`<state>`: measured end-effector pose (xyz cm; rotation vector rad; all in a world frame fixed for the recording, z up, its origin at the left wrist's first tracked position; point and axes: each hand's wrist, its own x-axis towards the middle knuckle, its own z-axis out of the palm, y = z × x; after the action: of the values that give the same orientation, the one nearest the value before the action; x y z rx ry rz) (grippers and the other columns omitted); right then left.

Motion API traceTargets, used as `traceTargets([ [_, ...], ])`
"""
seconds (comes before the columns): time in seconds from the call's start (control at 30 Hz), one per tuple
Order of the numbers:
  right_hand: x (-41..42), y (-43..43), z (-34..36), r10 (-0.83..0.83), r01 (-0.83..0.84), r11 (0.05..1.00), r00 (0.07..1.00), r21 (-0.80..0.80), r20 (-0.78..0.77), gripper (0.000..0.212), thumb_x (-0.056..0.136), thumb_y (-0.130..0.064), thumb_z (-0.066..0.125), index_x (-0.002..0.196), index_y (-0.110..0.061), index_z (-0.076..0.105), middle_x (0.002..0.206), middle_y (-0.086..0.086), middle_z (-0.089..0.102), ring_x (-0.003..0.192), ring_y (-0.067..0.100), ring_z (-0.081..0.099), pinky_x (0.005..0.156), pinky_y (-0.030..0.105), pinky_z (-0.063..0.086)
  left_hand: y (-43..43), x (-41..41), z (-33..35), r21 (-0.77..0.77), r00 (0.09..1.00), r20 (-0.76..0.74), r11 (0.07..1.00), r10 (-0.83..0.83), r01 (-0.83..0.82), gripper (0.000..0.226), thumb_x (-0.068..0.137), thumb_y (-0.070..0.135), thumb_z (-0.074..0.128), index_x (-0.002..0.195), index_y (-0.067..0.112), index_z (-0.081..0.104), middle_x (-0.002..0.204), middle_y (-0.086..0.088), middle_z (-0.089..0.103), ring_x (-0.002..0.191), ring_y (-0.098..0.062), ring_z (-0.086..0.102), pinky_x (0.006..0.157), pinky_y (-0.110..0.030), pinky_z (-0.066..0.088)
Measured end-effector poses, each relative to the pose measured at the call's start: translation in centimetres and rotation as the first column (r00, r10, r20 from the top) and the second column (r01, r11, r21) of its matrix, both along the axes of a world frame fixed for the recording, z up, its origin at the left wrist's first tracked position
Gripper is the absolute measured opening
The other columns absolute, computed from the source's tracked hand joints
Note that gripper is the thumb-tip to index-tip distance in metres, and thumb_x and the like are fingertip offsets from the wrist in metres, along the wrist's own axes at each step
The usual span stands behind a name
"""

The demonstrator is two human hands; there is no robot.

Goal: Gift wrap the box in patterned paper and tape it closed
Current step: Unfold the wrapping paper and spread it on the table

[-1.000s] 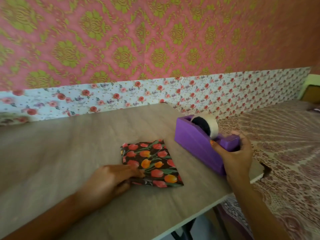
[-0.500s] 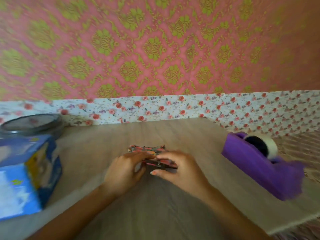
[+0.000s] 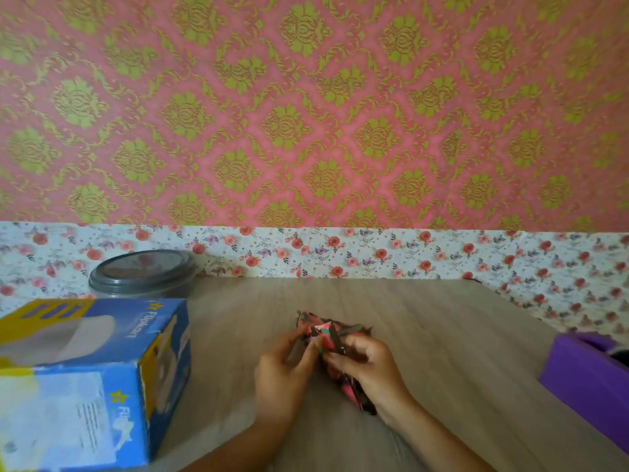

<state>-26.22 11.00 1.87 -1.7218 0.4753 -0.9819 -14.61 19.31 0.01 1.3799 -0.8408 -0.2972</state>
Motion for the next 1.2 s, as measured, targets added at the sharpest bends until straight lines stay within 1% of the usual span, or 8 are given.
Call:
traceTargets([
  [0.17,-0.4,0.7,0.6,0.029,-0.063,0.973,0.987,0.221,0.156,0.03,0.066,-0.022,0.073,0.095,-0.017,0.072,0.093,0.005,0.074,0.091,0.016,0.069,0.079,0.025,0.053,0.4,-1.0,1.0,-0.046,0.988,0.125,0.995,-0.086,0.092,0.03,0.085,0.017,0.066,0.108,0.035,0.06,0.084,0.044,0.059,0.093,0.022,0.054,0.077,0.0,0.04],
  [0.33,-0.7,1.3,1.9,-0.067,0.039,0.982,0.987,0.185,0.148,0.013,0.076,-0.023,0.068,0.084,-0.015,0.075,0.09,0.009,0.074,0.088,0.021,0.069,0.084,0.035,0.053,0.5,-1.0,0.5,-0.011,0.971,0.209,0.993,-0.115,0.12,0.052,0.079,0.036,0.073,0.126,0.019,0.059,0.132,0.013,0.052,0.11,0.025,0.042,0.091,-0.006,0.041],
  [0.5,-1.1,0.8,2.1,-0.13,0.118,0.984,0.988,0.131,0.088,0.014,0.088,-0.01,0.06,0.083,-0.016,0.072,0.088,0.009,0.074,0.089,0.028,0.069,0.086,0.044,0.052,1.1,-1.6,0.8,0.065,0.93,0.363,0.997,-0.056,0.035,0.049,0.078,0.035,0.073,0.123,0.04,0.056,0.146,0.008,0.038,0.118,0.009,0.036,0.093,-0.02,0.049],
  [0.63,-1.1,0.8,2.0,-0.164,0.16,0.982,0.986,0.1,0.032,0.023,0.089,-0.005,0.057,0.083,-0.023,0.07,0.088,0.005,0.073,0.088,0.023,0.069,0.083,0.041,0.053,1.5,-1.9,1.2,0.039,0.899,0.438,0.999,0.011,-0.032,0.039,0.073,0.039,0.076,0.107,0.048,0.058,0.134,0.023,0.04,0.114,0.006,0.045,0.088,-0.022,0.05],
  [0.77,-1.2,0.9,2.0,-0.189,0.188,0.982,0.98,-0.02,-0.064,0.02,0.09,-0.007,0.057,0.084,-0.023,0.069,0.087,0.002,0.073,0.083,0.018,0.069,0.077,0.034,0.055,1.3,-1.6,1.0,0.013,0.889,0.446,0.992,0.103,-0.122,0.033,0.069,0.029,0.081,0.079,0.047,0.055,0.125,0.004,0.045,0.123,-0.012,0.04,0.099,-0.026,0.038],
  [0.97,-1.3,0.9,2.1,-0.227,0.225,0.974,0.971,-0.033,-0.08,0.022,0.091,-0.007,0.055,0.082,-0.023,0.066,0.088,0.003,0.071,0.084,0.017,0.068,0.076,0.031,0.055,1.1,-1.4,1.2,0.018,0.872,0.478,0.991,0.107,-0.131,0.04,0.07,0.023,0.08,0.069,0.049,0.05,0.11,0.009,0.045,0.113,-0.014,0.041,0.09,-0.014,0.034],
  [1.07,-1.6,0.0,2.4,-0.334,0.329,0.934,0.942,0.137,0.015,0.021,0.092,-0.007,0.054,0.078,-0.02,0.064,0.083,0.007,0.07,0.078,0.023,0.066,0.071,0.033,0.053,1.1,-1.1,1.5,-0.041,0.834,0.536,0.991,0.128,-0.126,0.046,0.07,0.018,0.08,0.071,0.05,0.047,0.102,0.022,0.044,0.101,-0.001,0.042,0.084,0.002,0.027],
  [1.2,-3.2,-1.4,3.5,-0.425,0.362,0.847,0.901,0.39,0.086,0.021,0.096,-0.007,0.047,0.08,-0.012,0.059,0.078,0.008,0.064,0.06,0.014,0.061,0.051,0.022,0.05,1.0,-0.1,1.6,-0.093,0.868,0.48,0.991,0.125,-0.092,0.037,0.073,0.014,0.078,0.071,0.041,0.053,0.09,0.022,0.062,0.093,0.001,0.055,0.082,-0.006,0.038],
])
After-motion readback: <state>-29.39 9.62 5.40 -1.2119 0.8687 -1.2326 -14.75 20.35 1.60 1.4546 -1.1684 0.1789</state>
